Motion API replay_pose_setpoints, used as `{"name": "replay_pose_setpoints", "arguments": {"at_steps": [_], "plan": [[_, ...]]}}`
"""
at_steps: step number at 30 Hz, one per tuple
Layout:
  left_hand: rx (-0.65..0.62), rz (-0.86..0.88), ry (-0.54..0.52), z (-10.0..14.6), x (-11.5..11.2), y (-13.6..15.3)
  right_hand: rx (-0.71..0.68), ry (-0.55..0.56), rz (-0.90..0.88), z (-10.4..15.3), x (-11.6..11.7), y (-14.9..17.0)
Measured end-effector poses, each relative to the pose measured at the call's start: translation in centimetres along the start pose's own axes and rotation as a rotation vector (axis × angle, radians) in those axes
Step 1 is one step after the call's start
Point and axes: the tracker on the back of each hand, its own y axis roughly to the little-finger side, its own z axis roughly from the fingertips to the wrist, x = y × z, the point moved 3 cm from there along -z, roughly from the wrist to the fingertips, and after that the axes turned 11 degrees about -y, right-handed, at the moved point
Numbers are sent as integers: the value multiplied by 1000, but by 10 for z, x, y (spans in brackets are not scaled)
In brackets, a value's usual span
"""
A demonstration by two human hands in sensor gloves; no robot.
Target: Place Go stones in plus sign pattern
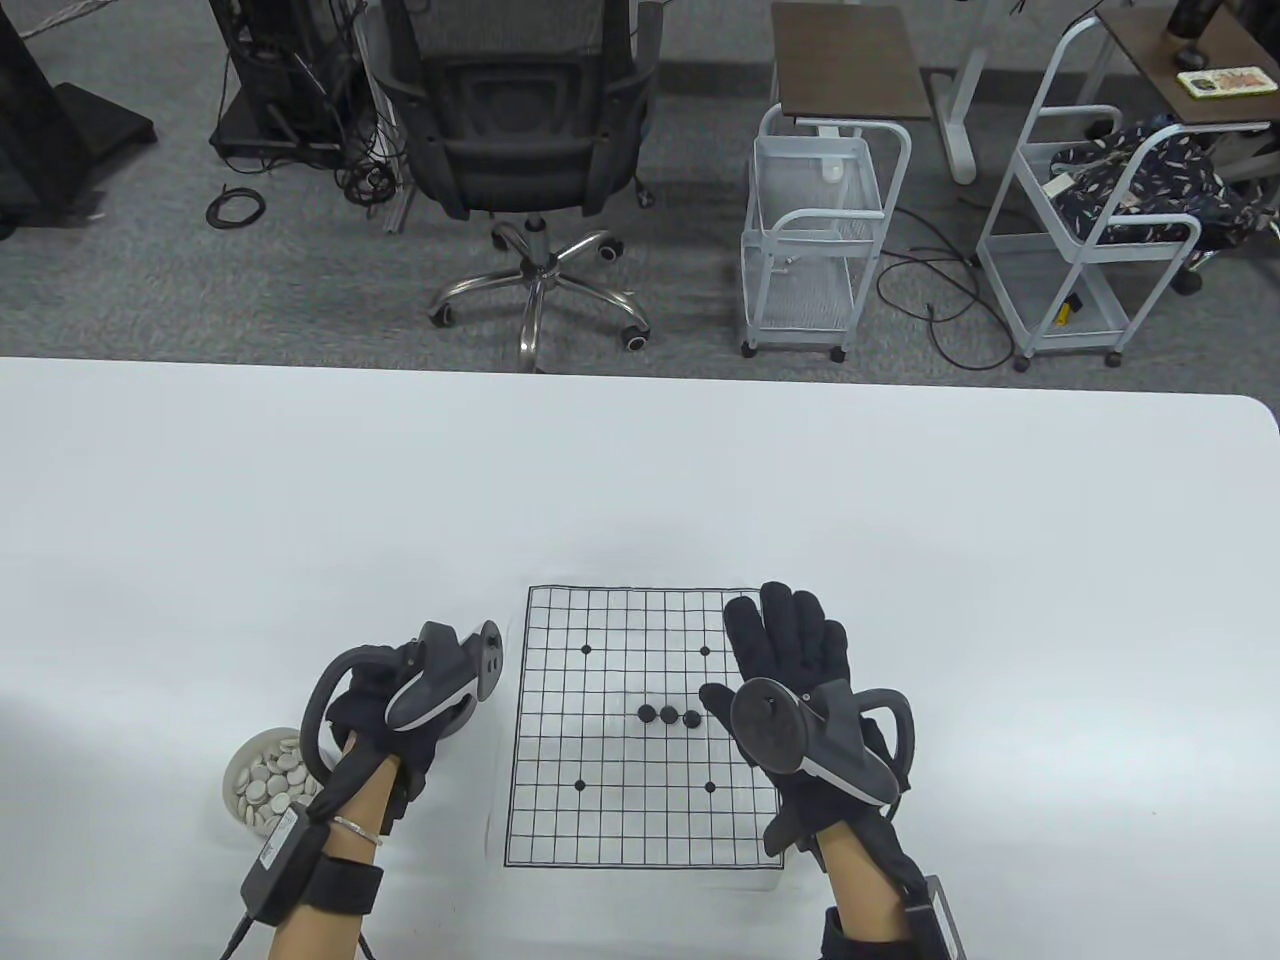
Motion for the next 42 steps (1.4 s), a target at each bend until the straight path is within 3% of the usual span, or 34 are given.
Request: {"name": "replay_pose_setpoints", "arguments": {"at_steps": [12,29,42], "plan": [[2,74,-11,-1,3,5,4,-5,4,-1,0,0],[42,237,-124,5,22,24,5,-8,13,-1,2,0],[40,297,-109,4,20,28,4,-11,13,-2,2,-1]]}}
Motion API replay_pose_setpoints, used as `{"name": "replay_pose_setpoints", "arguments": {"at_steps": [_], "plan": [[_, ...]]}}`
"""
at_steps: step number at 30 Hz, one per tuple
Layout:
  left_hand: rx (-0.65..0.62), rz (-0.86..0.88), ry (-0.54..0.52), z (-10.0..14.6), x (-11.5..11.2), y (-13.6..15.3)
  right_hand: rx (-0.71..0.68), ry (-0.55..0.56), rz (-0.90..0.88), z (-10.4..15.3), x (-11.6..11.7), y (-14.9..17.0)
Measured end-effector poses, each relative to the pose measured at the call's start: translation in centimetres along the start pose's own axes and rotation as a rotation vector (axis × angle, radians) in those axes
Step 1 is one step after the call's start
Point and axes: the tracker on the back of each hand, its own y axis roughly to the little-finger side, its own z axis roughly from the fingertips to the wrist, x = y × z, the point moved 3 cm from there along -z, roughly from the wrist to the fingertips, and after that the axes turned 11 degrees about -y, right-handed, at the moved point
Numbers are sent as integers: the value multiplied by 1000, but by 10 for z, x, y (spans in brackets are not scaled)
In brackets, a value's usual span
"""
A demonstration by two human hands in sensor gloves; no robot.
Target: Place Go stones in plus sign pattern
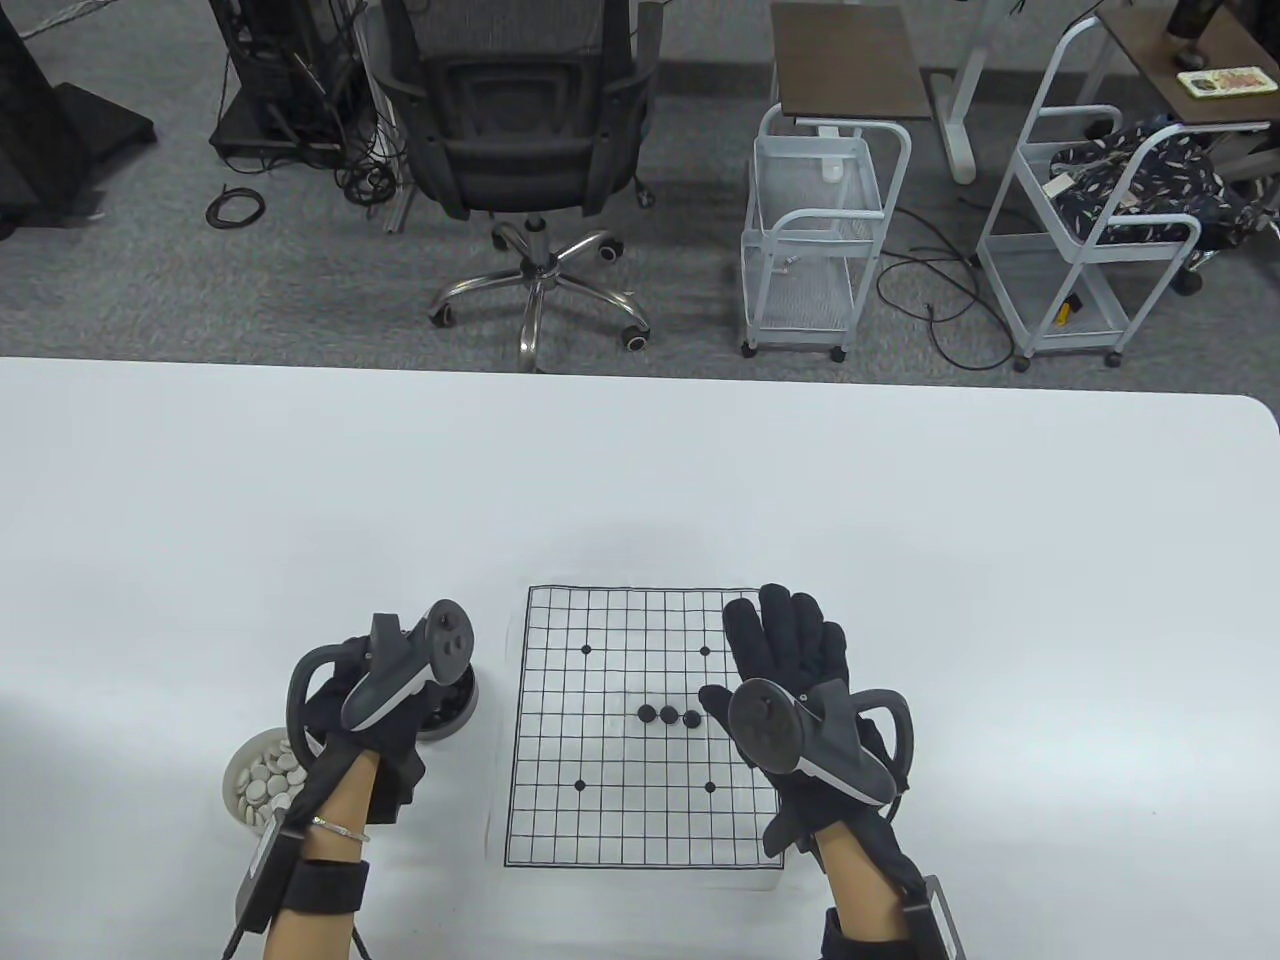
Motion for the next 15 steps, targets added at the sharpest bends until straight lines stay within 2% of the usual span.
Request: {"name": "replay_pose_setpoints", "arguments": {"at_steps": [10,15], "plan": [[-5,128,-30,1,7,5,0,1,-2,0,0,0],[-96,207,-22,3,13,-10,0,1,-5,0,0,0]]}}
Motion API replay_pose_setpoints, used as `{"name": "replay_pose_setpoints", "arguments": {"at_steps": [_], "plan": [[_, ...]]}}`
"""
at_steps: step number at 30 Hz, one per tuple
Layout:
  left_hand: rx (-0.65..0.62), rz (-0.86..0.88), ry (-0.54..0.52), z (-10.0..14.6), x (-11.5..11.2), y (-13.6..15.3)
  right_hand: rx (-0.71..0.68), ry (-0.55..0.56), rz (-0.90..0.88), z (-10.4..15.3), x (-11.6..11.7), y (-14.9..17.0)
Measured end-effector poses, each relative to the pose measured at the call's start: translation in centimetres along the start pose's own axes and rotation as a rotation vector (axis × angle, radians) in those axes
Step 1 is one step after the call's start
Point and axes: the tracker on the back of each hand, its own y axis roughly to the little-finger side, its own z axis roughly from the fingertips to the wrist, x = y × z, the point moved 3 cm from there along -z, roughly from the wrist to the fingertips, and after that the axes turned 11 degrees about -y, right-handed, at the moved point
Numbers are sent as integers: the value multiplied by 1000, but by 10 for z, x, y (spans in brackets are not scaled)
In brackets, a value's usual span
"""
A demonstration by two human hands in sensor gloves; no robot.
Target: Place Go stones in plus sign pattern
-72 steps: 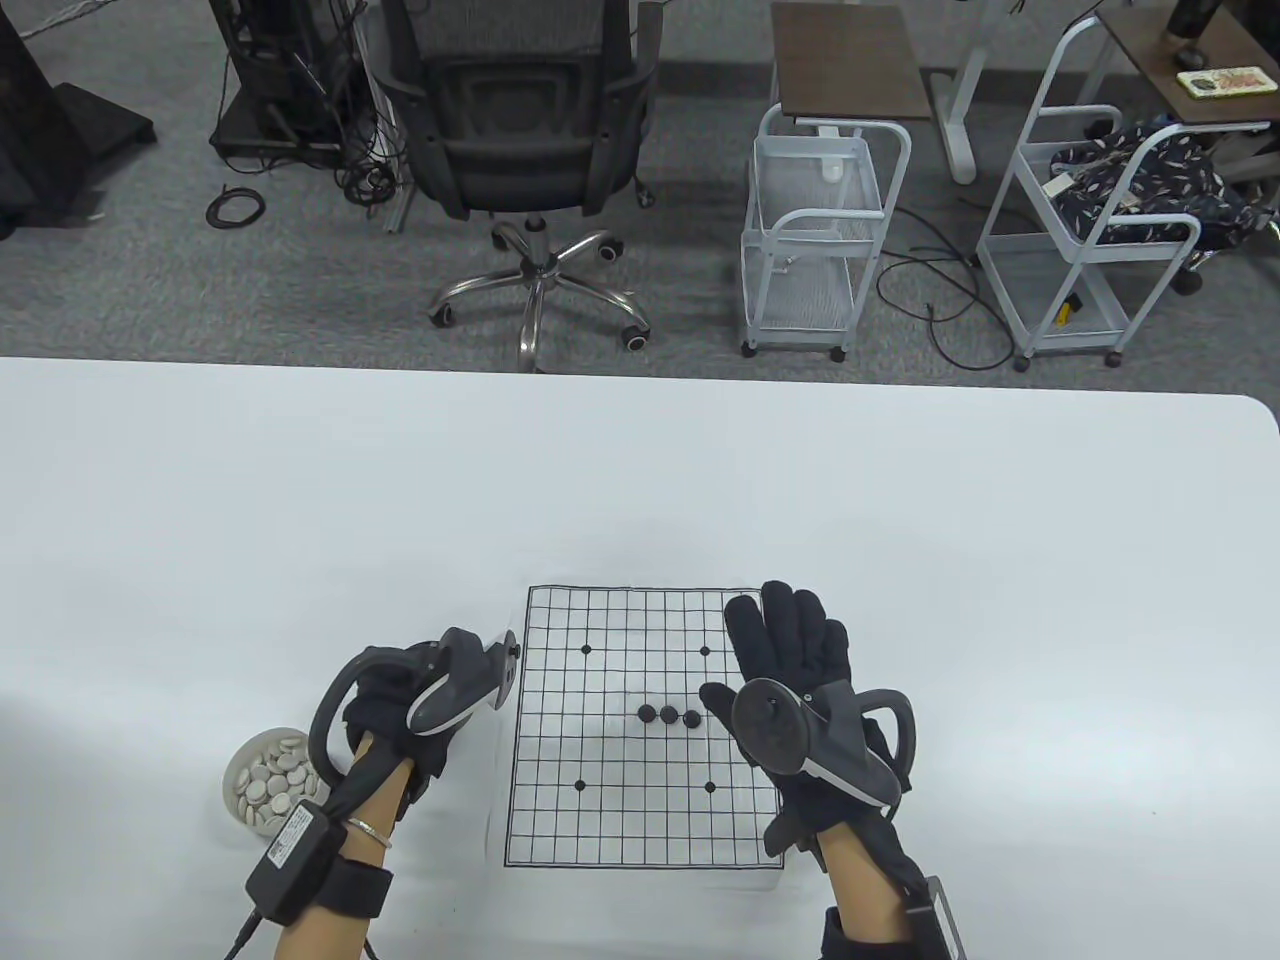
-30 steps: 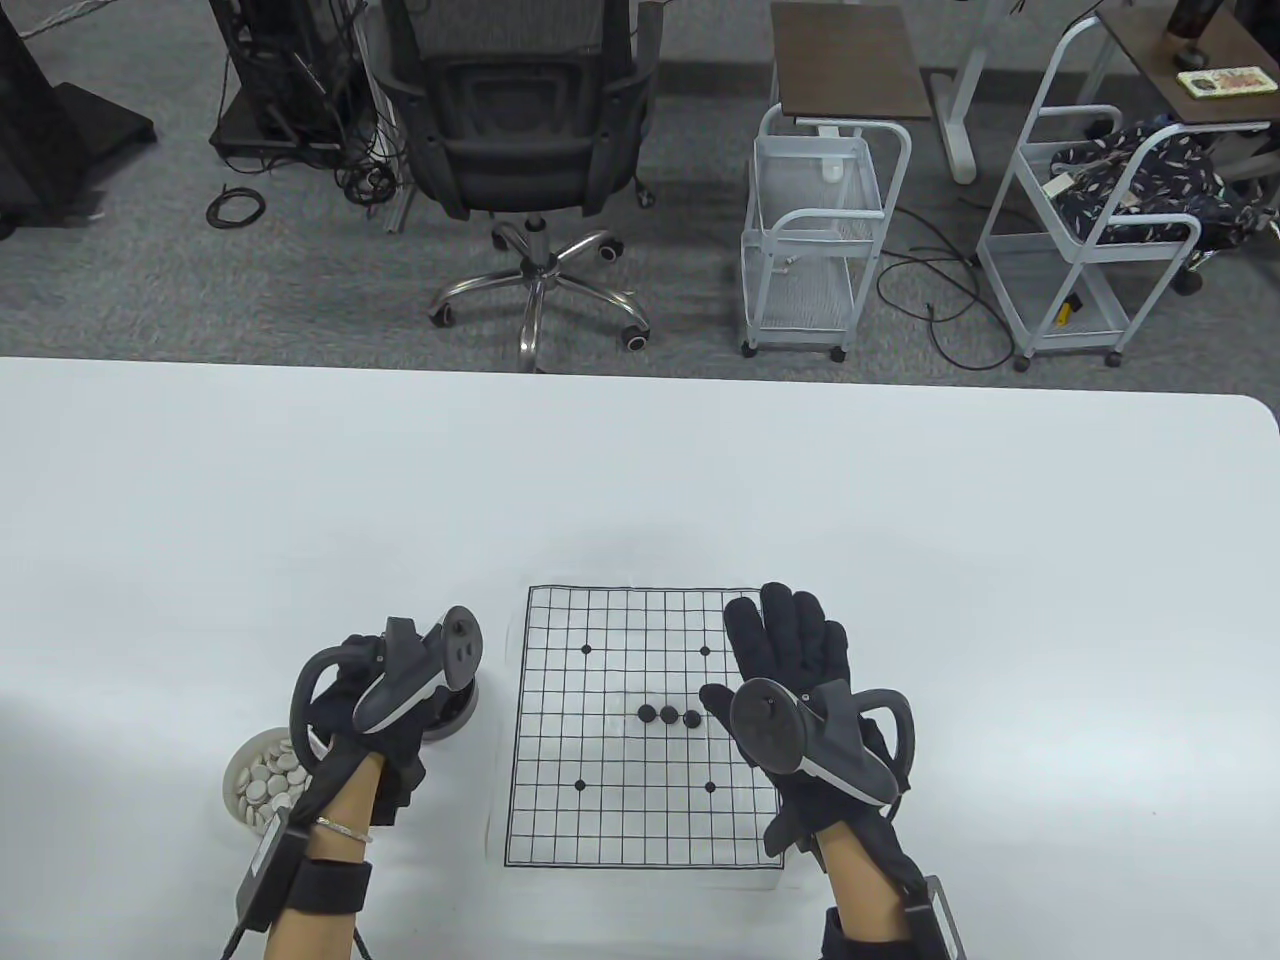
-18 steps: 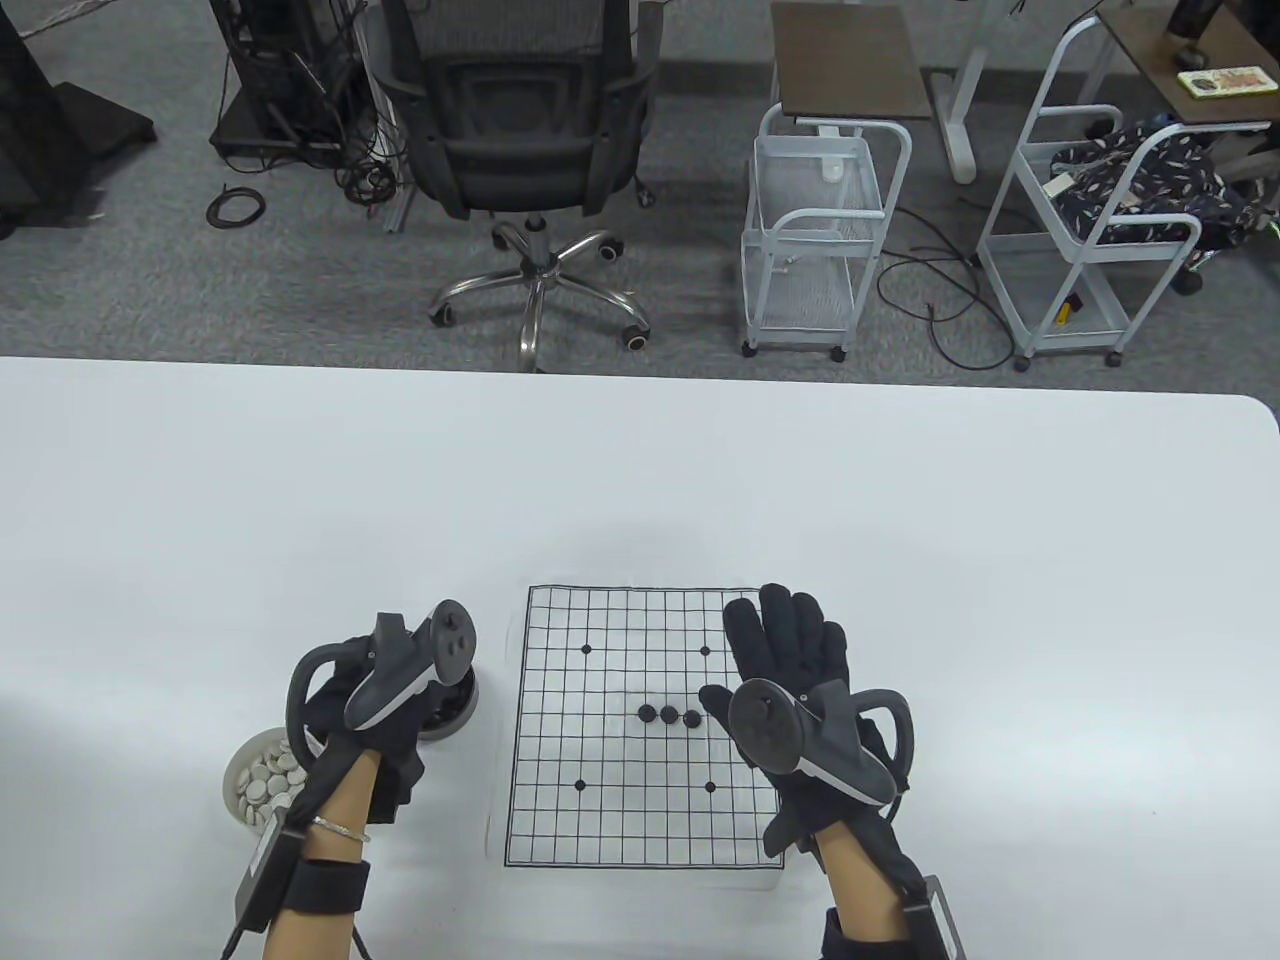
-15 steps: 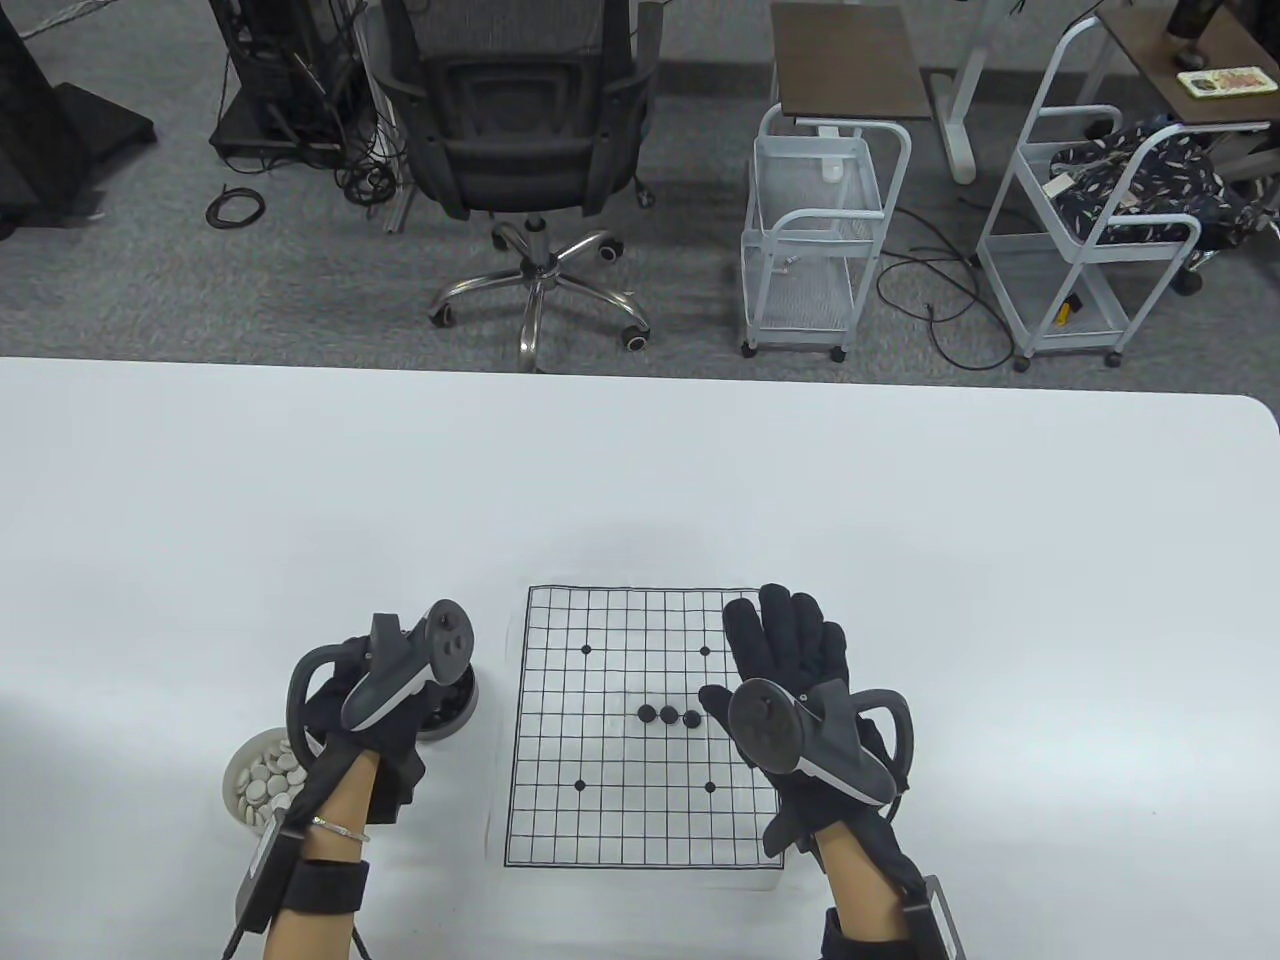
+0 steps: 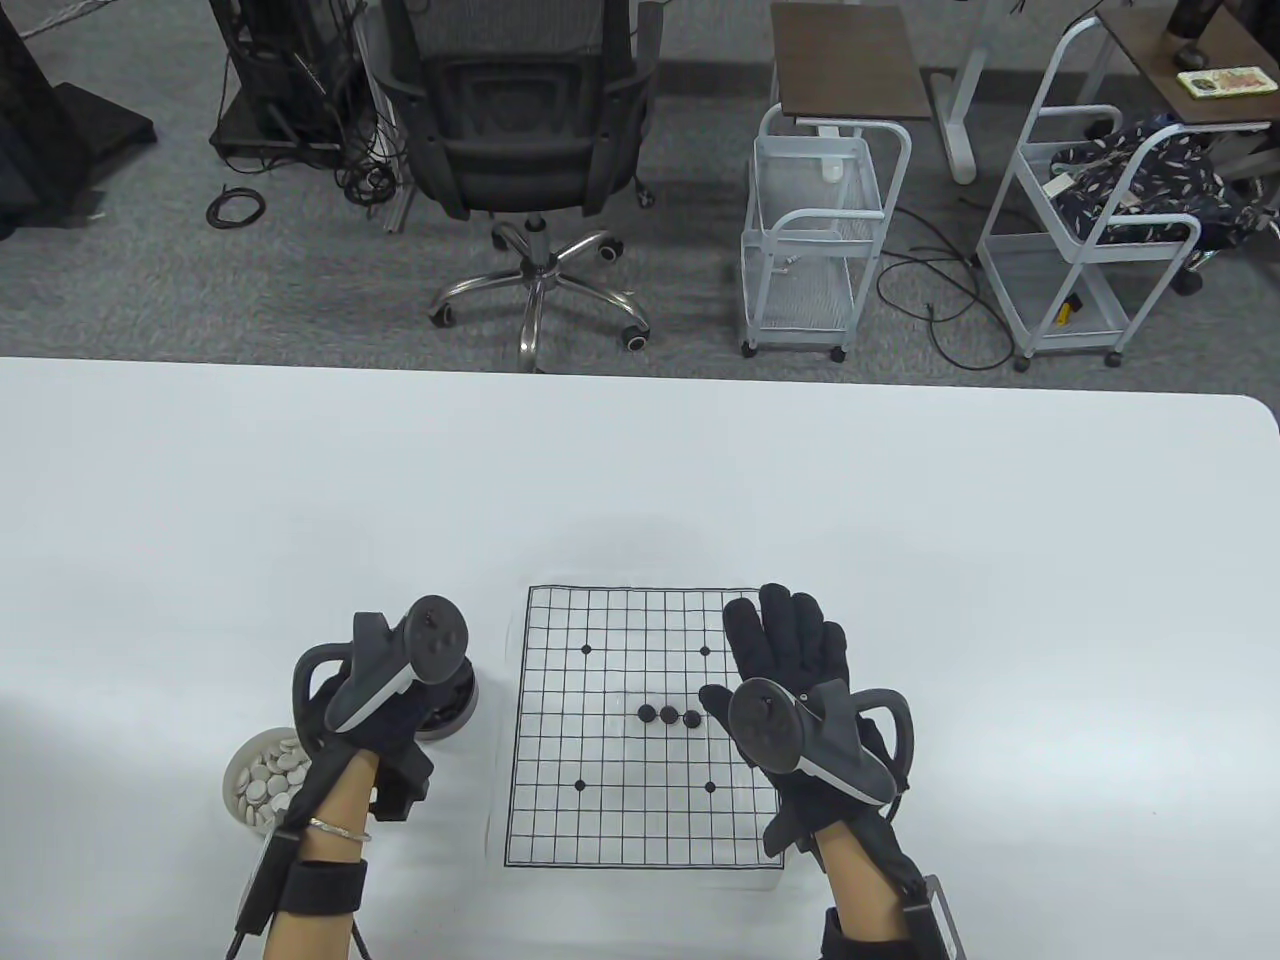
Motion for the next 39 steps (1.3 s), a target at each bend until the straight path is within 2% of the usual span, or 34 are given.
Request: {"name": "replay_pose_setpoints", "arguments": {"at_steps": [6,10,13,17,25,34,39], "plan": [[-156,105,58,1,-7,-45,2,2,-6,0,0,1],[-224,187,154,-4,-24,-83,3,4,-11,0,0,1],[-223,179,207,-8,-38,-106,3,3,-15,0,0,2],[-178,57,229,-13,-59,-127,3,6,-13,0,0,2],[-114,19,198,-14,-67,-131,-3,12,-11,0,0,2],[-120,-125,119,-9,-66,-136,-2,10,-3,0,1,1],[-133,-140,109,-7,-65,-136,-3,10,1,1,1,1]]}}
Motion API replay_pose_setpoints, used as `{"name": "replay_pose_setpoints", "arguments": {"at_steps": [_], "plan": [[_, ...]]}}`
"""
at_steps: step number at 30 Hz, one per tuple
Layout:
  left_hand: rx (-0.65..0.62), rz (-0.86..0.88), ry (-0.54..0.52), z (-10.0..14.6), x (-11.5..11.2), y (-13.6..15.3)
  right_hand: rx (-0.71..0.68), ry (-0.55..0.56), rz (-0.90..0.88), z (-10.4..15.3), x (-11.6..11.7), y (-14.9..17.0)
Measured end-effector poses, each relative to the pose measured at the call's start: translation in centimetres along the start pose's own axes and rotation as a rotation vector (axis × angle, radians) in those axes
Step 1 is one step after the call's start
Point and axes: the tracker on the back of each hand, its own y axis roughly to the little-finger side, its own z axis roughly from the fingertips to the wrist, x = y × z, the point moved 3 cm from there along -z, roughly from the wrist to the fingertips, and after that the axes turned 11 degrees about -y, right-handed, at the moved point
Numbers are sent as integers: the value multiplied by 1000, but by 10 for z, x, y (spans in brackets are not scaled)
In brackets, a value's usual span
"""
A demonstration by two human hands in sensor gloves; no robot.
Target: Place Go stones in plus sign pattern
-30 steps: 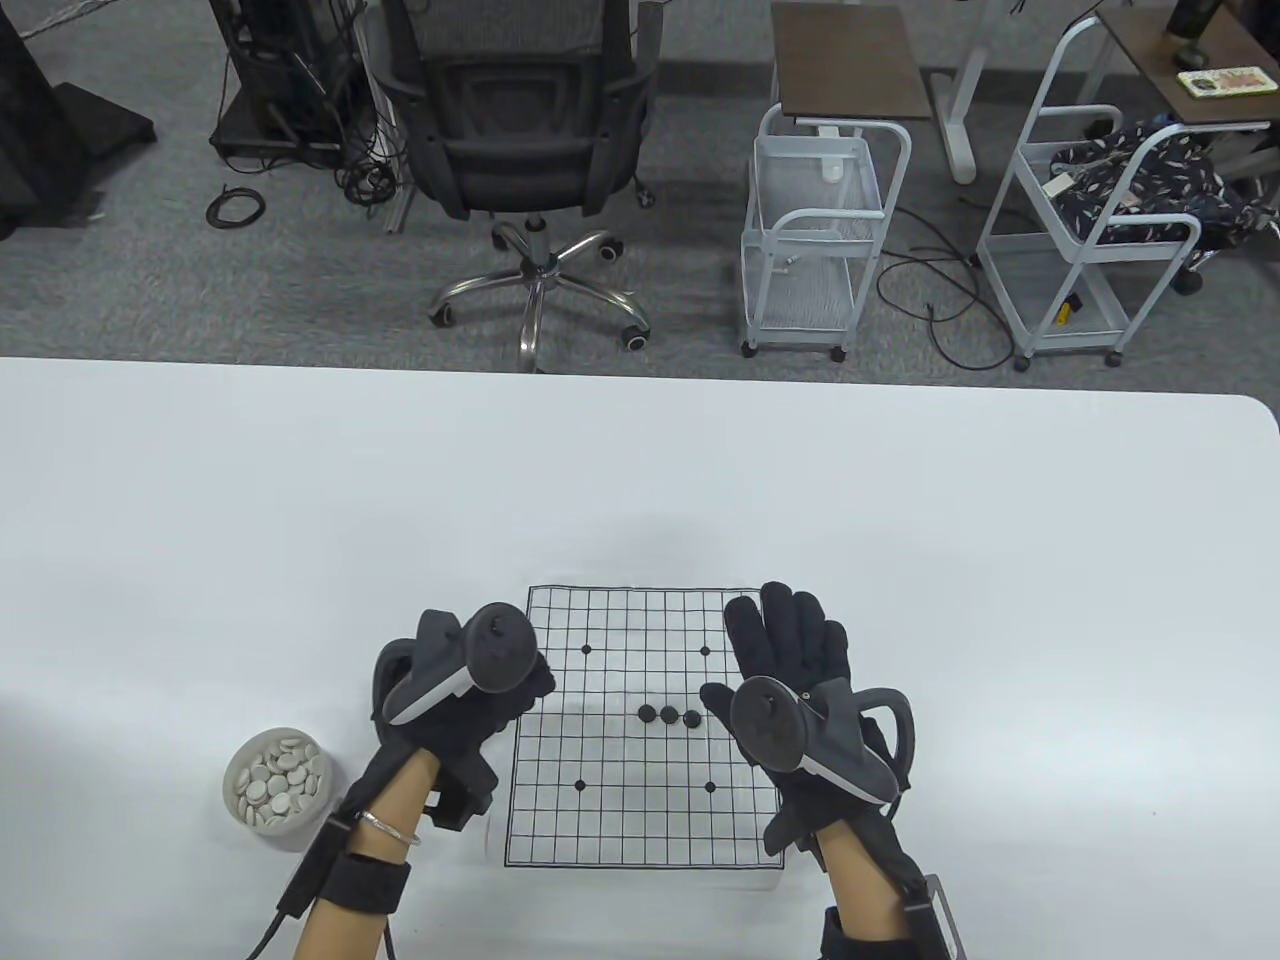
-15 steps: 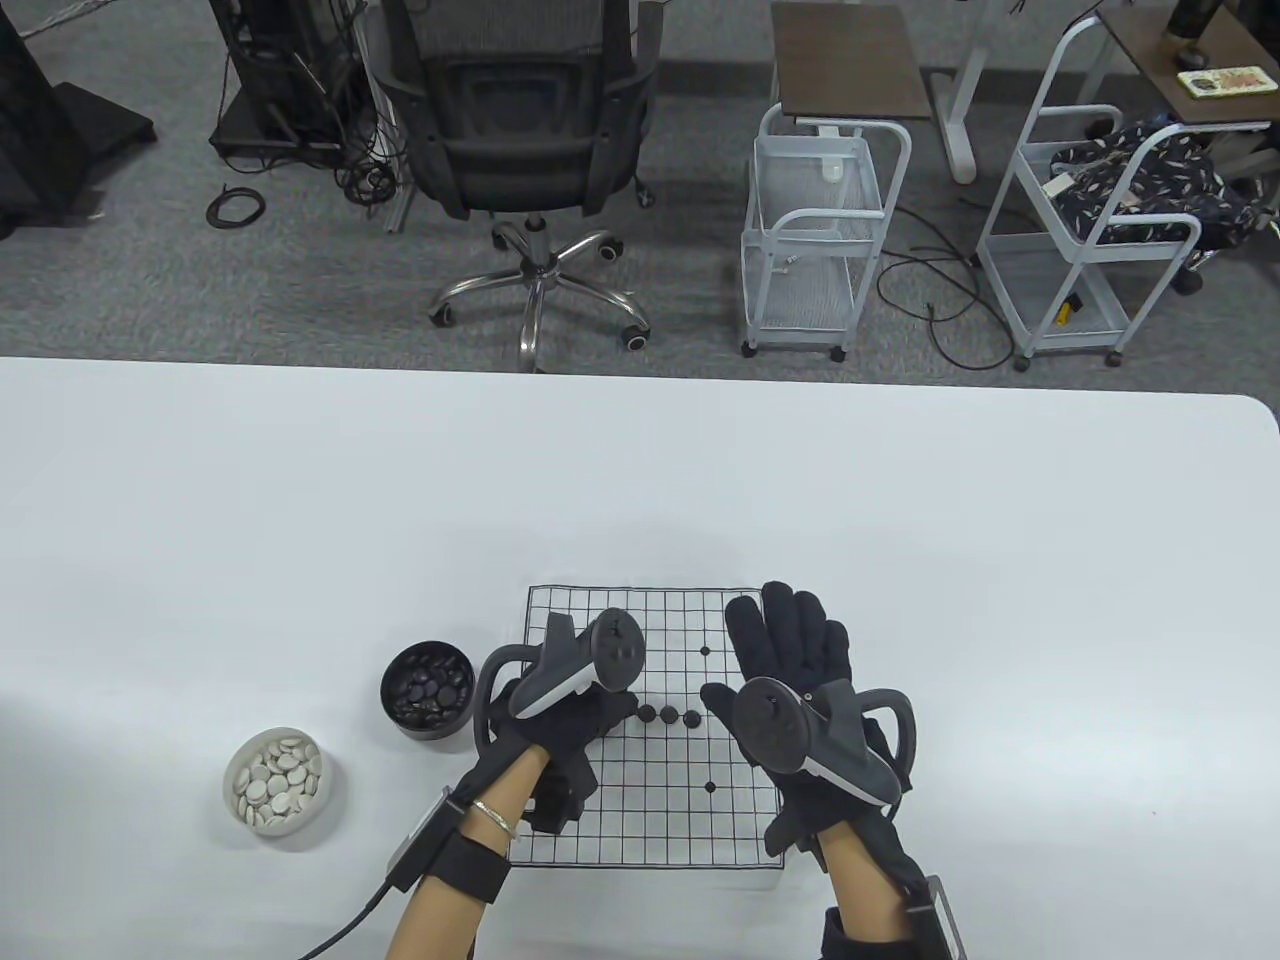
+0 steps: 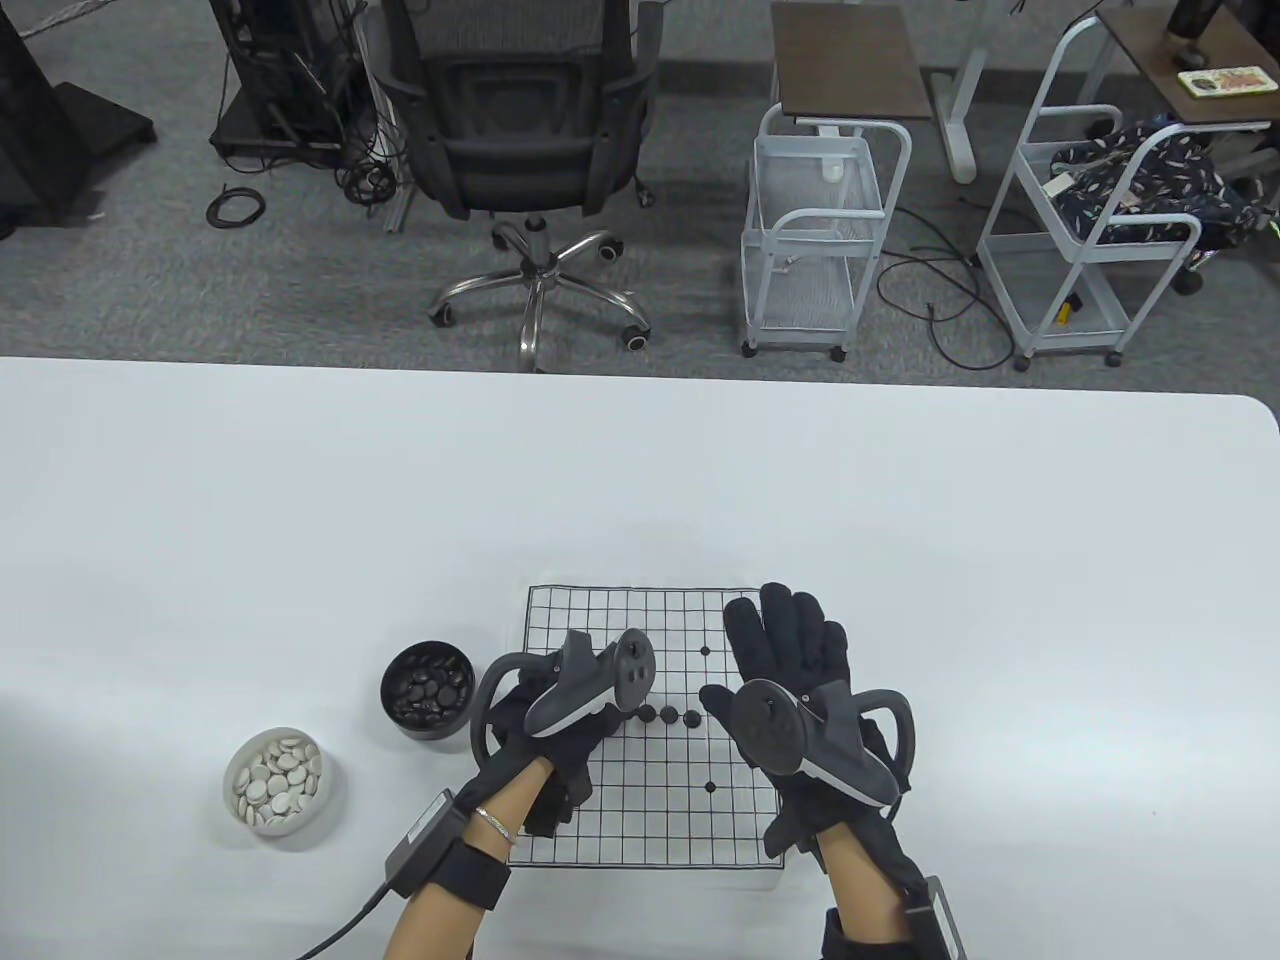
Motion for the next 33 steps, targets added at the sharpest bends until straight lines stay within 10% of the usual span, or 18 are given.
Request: {"name": "replay_pose_setpoints", "arguments": {"at_steps": [14,22,33], "plan": [[-40,-27,-40,14,19,13,-8,4,6,0,0,-1],[166,-355,-206,48,55,86,-16,7,12,0,0,-4],[268,-374,52,34,8,132,-17,7,18,1,1,-6]]}}
